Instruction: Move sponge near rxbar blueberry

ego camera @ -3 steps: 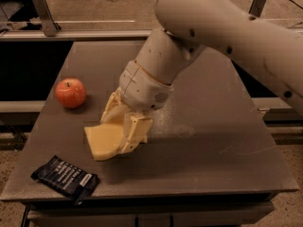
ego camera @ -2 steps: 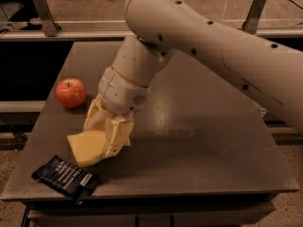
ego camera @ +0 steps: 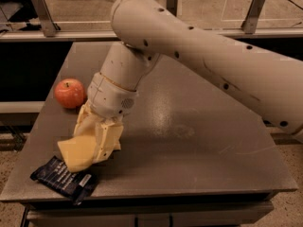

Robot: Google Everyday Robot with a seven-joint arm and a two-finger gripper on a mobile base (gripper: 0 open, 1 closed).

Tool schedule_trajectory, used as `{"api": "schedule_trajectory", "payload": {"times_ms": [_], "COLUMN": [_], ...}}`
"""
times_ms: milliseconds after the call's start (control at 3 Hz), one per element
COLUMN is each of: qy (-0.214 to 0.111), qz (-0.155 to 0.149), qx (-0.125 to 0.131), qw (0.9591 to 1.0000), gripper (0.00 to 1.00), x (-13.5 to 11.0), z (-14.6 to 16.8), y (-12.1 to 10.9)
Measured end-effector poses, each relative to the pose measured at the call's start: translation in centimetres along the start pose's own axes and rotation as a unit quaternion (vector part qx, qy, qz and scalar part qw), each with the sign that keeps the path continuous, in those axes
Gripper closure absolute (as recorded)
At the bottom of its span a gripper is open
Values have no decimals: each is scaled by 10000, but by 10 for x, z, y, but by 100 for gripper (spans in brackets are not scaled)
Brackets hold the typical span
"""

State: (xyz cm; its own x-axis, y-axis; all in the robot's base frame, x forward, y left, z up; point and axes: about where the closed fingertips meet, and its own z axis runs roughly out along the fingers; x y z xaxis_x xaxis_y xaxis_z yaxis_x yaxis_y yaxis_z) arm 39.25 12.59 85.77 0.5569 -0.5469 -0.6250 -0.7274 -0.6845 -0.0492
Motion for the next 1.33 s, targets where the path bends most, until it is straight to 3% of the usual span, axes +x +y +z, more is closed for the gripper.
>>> {"api": "schedule_trajectory", "payload": {"times_ms": [667, 1000, 1333], "qy": [4, 7, 7], "qz": [-19, -28, -28], "qx": [12, 16, 16], "qw": [10000, 10000, 10000], "gripper": [13, 0, 0], "x": [-2, -3, -3], "z": [2, 3, 3], "y": [-1, -2, -2]}}
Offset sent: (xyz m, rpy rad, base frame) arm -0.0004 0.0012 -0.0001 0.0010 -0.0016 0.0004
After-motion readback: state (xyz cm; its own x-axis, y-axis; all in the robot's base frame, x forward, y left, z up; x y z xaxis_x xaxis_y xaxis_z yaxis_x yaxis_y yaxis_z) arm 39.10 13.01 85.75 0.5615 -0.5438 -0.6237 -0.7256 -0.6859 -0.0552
